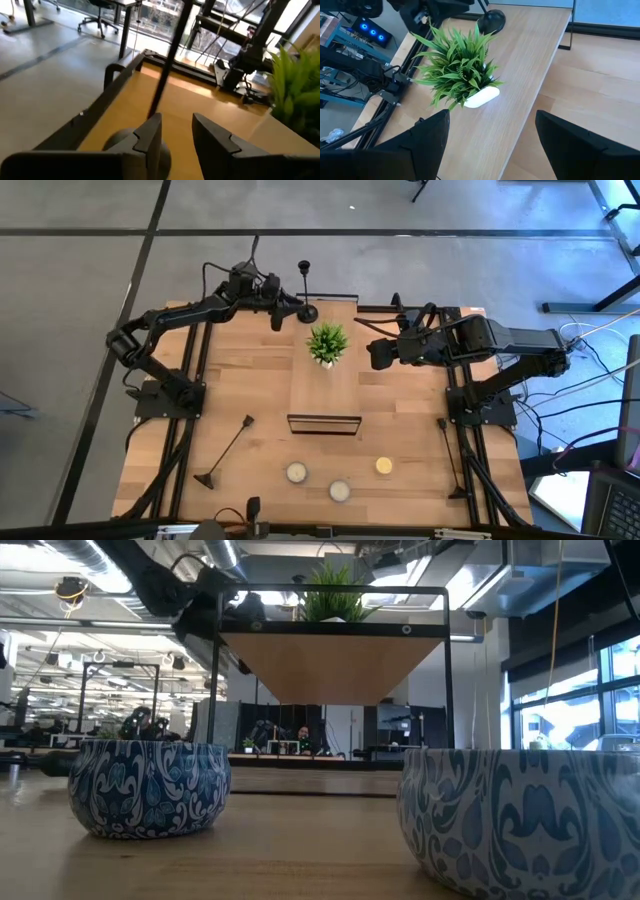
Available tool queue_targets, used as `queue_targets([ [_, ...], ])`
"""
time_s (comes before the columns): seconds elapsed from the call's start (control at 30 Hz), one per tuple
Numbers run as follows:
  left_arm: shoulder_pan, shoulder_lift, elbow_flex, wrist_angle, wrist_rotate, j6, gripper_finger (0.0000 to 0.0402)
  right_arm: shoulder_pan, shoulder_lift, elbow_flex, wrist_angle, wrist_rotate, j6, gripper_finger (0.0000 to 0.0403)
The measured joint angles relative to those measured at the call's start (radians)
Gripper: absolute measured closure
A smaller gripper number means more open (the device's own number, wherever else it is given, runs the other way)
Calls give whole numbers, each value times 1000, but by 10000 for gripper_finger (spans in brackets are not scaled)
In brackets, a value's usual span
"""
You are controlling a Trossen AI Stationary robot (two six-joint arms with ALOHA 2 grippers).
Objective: Pick & Place candle stick holders
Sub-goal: Put the transparent scented candle on the shelf
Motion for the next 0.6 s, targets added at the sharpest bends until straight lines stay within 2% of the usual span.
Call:
queue_targets([
  [0.2,18,-88,0,-231,-78,87,286,0,0,0,-17,-4,0,105],
  [0.33,27,-158,0,-383,-129,115,283,2,0,0,-42,-42,0,105],
  [0.47,24,-224,0,-530,-135,155,283,13,0,0,-73,-95,-2,105],
  [0.6,18,-268,0,-657,-127,116,283,33,0,0,-95,-178,-6,105],
])
